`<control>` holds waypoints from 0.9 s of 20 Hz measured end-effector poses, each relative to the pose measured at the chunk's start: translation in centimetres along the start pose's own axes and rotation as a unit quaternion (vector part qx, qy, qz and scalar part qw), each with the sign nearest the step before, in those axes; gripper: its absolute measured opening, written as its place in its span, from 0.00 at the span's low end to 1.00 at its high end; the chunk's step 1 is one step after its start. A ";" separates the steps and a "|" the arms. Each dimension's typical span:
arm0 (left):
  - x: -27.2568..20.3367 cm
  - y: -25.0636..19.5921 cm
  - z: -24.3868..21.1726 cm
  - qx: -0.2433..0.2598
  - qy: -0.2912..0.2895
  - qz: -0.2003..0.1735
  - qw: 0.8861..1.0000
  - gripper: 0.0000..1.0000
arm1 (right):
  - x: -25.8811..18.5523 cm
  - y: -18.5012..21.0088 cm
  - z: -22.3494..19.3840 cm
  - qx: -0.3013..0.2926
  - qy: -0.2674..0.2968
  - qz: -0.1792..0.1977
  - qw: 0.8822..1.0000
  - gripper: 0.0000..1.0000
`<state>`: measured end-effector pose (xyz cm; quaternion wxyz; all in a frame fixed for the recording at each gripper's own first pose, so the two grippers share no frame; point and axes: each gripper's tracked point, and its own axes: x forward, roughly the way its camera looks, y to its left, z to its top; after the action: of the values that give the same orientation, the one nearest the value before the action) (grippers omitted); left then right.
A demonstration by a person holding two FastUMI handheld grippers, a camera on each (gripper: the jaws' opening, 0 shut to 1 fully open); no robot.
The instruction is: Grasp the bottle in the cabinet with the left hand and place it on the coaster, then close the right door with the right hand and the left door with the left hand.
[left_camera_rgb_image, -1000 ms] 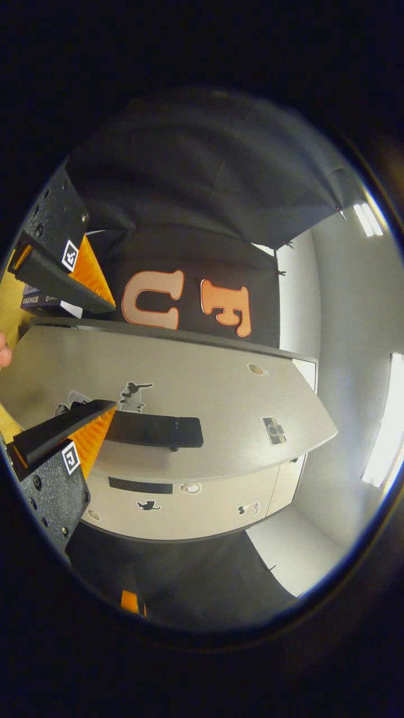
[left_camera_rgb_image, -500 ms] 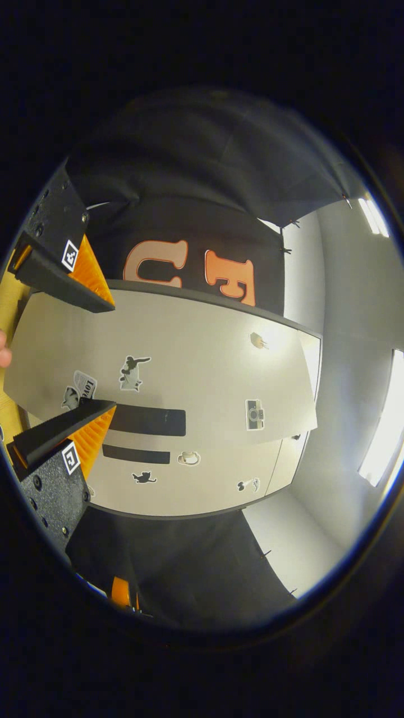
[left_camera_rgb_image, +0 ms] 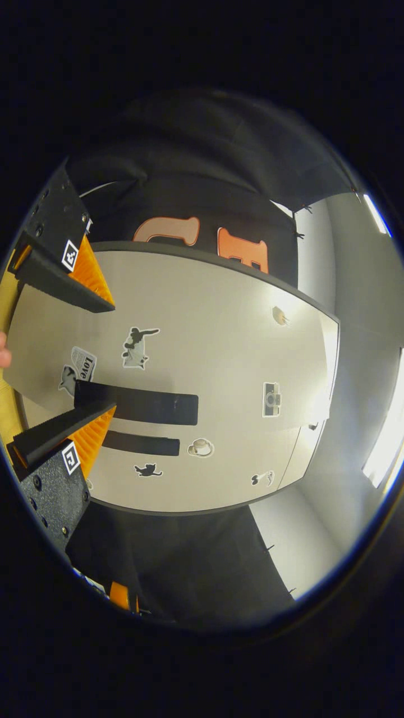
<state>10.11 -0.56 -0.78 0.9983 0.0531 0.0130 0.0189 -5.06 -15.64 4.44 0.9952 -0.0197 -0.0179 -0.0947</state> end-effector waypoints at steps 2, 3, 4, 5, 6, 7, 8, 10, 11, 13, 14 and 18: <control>1.0 -0.4 -0.5 -0.001 0.001 -0.002 1.000 0.95 | -0.1 -0.3 -0.1 0.001 0.001 -0.004 1.000 0.96; 1.3 -0.5 -0.5 -0.002 0.004 -0.003 1.000 0.94 | -0.1 -0.4 -0.2 0.001 0.001 -0.006 1.000 0.96; 1.7 -0.6 -0.7 -0.002 0.005 -0.005 1.000 0.95 | -0.2 -0.6 -0.1 0.001 0.001 -0.008 1.000 0.96; 2.2 -0.7 -0.7 -0.001 0.006 -0.005 1.000 0.98 | -0.2 -0.7 -0.2 0.001 0.000 -0.010 1.000 0.96; 2.6 -0.8 -0.9 0.000 0.007 -0.005 1.000 0.95 | -0.2 -0.9 -0.1 0.002 0.000 -0.012 1.000 0.96; 3.1 -0.8 -1.0 0.001 0.007 -0.005 1.000 0.95 | -0.3 -1.1 0.0 0.001 -0.001 -0.014 1.000 0.95; 3.4 -1.0 -1.1 0.001 0.008 -0.004 1.000 0.98 | -0.3 -1.3 0.0 -0.001 -0.001 -0.016 1.000 0.96; 4.2 -1.0 -1.3 0.001 0.008 -0.004 1.000 0.97 | -0.3 -1.5 0.1 -0.004 -0.002 -0.019 1.000 0.96; 4.5 -1.1 -1.3 0.001 0.009 -0.004 1.000 0.97 | -0.3 -1.5 0.1 -0.005 -0.002 -0.019 1.000 0.95; 4.9 -1.2 -1.4 0.000 0.010 -0.004 1.000 0.98 | -0.4 -1.4 0.2 -0.005 -0.001 -0.019 1.000 0.95; 5.2 -1.2 -1.5 -0.001 0.010 -0.004 1.000 0.98 | -0.5 -1.4 0.1 -0.005 -0.001 -0.019 1.000 0.95; 5.6 -1.0 -1.7 -0.006 0.013 -0.006 1.000 0.95 | -0.9 -0.8 0.0 -0.004 0.002 -0.015 1.000 0.95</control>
<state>15.69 -1.16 -2.68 0.9985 0.0466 0.0259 0.0133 -6.08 -16.28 4.47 0.9935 -0.0232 -0.0161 -0.1099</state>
